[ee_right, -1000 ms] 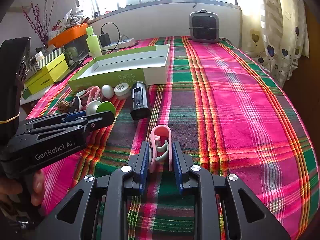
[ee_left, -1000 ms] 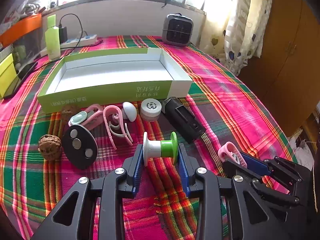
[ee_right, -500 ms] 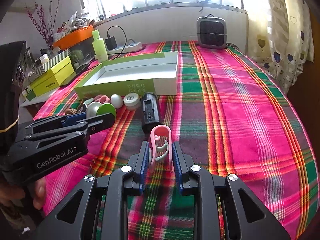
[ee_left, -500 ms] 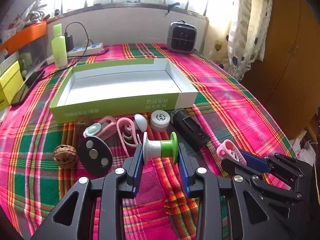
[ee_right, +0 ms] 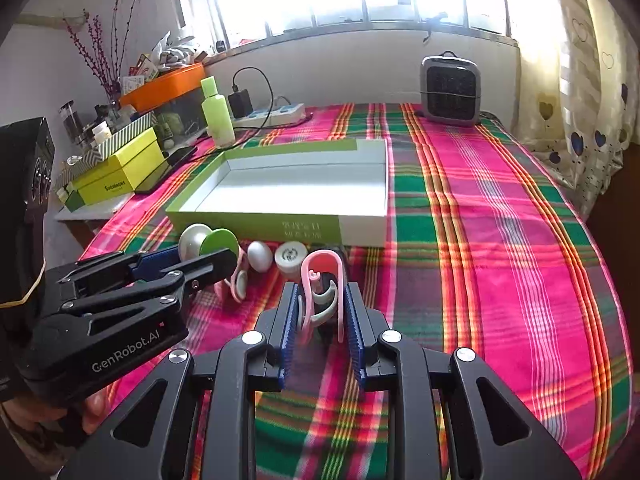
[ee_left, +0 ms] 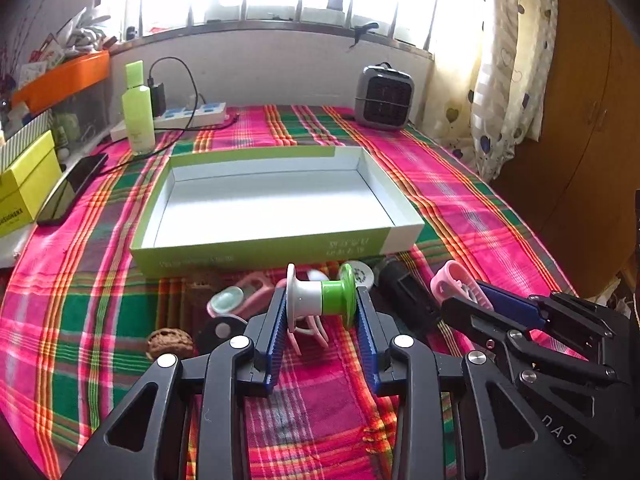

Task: Organize objects
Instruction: 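Carry the spool and pink clip with both tools over the green-rimmed white box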

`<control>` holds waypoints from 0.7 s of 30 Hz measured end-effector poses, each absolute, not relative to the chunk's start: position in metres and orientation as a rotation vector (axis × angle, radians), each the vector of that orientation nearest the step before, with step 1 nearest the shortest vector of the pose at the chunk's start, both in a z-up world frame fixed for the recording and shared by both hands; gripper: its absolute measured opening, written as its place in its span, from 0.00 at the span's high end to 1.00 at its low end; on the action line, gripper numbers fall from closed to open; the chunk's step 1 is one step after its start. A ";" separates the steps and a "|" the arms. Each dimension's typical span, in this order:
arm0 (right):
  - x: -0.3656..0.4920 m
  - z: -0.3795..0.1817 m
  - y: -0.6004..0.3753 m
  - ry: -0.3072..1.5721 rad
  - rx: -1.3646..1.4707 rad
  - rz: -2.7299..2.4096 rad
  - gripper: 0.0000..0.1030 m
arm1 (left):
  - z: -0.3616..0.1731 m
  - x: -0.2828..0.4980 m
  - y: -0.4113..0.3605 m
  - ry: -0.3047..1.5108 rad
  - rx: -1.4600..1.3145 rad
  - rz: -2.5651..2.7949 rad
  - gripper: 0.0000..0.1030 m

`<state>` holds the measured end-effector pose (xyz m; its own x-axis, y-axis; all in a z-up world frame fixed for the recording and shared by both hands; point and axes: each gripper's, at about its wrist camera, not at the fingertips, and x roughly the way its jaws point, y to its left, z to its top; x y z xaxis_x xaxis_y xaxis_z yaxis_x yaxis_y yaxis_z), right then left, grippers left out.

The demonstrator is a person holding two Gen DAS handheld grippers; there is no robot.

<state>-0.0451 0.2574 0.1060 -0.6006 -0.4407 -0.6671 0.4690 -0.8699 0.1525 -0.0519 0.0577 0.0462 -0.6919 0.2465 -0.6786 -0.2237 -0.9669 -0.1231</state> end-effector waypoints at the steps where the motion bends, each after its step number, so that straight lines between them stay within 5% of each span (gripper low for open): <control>1: -0.047 0.108 0.256 0.053 0.995 -2.428 0.76 | 0.047 -0.054 0.057 -0.043 -1.076 2.681 0.70; 21: -0.099 0.118 0.219 0.042 1.014 -2.378 0.77 | 0.053 -0.109 0.022 -0.100 -1.099 2.732 0.70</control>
